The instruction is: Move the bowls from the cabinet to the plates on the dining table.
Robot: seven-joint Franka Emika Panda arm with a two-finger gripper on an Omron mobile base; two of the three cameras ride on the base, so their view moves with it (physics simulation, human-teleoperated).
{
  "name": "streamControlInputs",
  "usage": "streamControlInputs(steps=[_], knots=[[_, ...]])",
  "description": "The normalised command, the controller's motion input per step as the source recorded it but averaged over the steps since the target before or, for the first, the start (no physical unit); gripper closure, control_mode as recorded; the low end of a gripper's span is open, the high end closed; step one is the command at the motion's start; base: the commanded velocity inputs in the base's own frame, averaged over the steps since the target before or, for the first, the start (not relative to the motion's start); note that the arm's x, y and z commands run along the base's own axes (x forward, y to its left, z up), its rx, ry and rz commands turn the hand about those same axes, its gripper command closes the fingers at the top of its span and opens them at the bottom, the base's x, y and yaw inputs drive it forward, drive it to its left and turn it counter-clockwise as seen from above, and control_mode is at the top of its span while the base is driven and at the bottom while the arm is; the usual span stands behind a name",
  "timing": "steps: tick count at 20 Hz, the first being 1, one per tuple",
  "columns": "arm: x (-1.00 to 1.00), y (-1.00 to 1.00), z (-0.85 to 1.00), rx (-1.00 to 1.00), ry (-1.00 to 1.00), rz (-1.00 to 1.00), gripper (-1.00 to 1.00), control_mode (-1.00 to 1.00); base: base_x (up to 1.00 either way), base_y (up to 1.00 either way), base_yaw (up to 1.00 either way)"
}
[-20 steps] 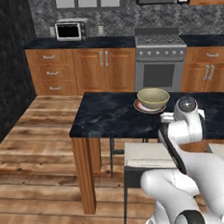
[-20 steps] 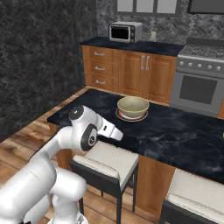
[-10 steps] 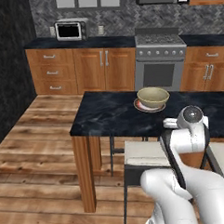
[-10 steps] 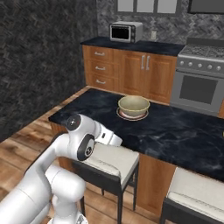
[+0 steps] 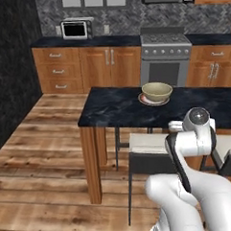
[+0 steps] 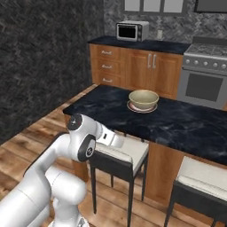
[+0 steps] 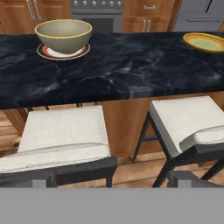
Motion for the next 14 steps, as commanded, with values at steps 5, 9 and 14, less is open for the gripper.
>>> streamControlInputs(steps=[5, 9, 14], knots=[[0.0, 0.0, 0.0, 0.0, 0.0, 0.0, -1.0, 1.0, -0.41, -0.01, 0.0], [0.0, 0.0, 0.0, 0.0, 0.0, 0.0, -1.0, 1.0, -0.44, -0.32, 0.0], [0.0, 0.0, 0.0, 0.0, 0.0, 0.0, -1.0, 1.0, -0.65, -0.67, 0.0]])
